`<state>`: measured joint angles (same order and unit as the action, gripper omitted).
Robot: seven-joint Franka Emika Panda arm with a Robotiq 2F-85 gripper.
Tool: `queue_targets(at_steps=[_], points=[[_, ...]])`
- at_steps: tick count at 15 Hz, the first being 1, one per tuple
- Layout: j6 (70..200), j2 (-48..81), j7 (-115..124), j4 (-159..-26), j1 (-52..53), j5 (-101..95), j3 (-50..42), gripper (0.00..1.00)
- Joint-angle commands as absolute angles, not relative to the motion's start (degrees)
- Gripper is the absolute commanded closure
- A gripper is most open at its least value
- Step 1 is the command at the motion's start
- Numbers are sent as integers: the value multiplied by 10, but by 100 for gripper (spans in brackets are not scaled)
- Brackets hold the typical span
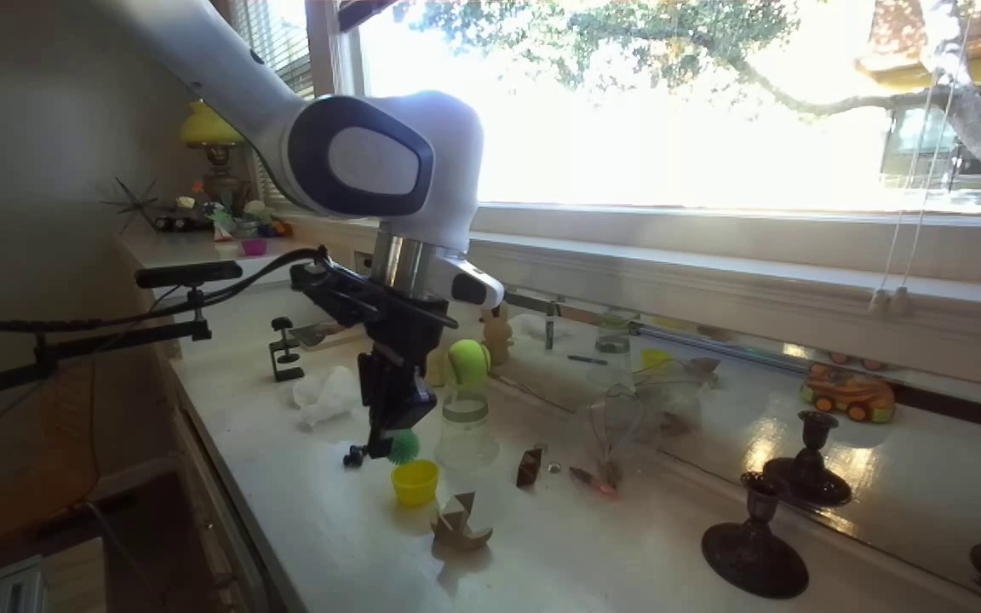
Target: Put the yellow bowl on the counter, then place the green toy in it
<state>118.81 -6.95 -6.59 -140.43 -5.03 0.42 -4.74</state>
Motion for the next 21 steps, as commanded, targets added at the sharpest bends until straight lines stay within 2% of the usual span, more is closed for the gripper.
queue_targets(at_steps=[1, 21], points=[[1193, -52, -88, -1397, -44, 9, -48, 100], [1217, 7, -111, -1363, -30, 20, -27, 100]])
